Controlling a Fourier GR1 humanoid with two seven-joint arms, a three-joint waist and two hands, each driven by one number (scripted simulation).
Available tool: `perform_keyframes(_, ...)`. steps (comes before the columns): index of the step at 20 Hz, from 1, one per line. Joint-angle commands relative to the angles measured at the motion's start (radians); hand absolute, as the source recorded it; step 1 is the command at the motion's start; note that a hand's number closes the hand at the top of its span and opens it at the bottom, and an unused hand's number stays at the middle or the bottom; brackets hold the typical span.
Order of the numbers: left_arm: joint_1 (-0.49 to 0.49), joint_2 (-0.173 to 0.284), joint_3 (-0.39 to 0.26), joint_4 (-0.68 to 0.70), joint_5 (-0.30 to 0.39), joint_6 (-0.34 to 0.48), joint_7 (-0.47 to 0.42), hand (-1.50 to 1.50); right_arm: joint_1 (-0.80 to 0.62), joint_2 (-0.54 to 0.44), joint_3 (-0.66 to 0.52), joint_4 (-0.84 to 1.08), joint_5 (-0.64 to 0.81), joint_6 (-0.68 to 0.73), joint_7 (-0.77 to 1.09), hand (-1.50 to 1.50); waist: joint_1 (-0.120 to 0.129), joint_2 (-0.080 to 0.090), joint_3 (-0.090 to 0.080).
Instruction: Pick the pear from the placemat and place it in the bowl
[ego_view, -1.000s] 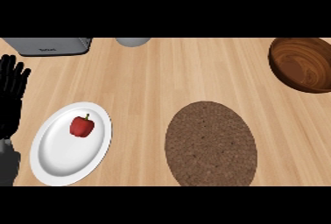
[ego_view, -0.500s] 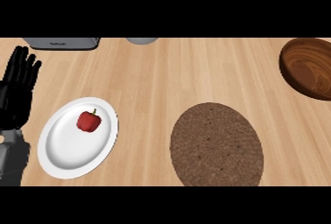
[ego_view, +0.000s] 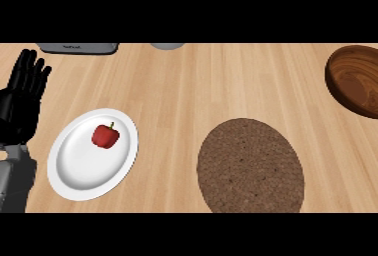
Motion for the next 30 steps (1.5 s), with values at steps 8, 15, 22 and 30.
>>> perform_keyframes(8, -0.029, 0.006, 0.006, -0.025, 0.002, 0.008, 0.066, 0.00, -0.274, 0.237, 0.183, 0.044, 0.154, -0.040, 0.163, 1.50, -0.001, -0.001, 0.001)
perform_keyframes(15, 0.014, -0.052, -0.025, -0.019, -0.041, 0.040, 0.005, 0.00, -0.313, 0.398, 0.244, 0.137, 0.274, -0.250, 0.189, 1.50, -0.012, 0.000, 0.000)
perform_keyframes(22, -0.063, -0.042, -0.025, 0.016, -0.037, 0.029, 0.011, 0.00, -0.376, 0.430, 0.194, 0.351, 0.285, -0.330, 0.265, -1.50, 0.002, 0.012, 0.003)
perform_keyframes(30, -0.021, -0.009, 0.015, 0.015, -0.005, -0.011, 0.006, 0.00, -0.346, 0.524, 0.027, 0.412, 0.119, -0.363, 0.131, -1.50, 0.003, 0.010, 0.004)
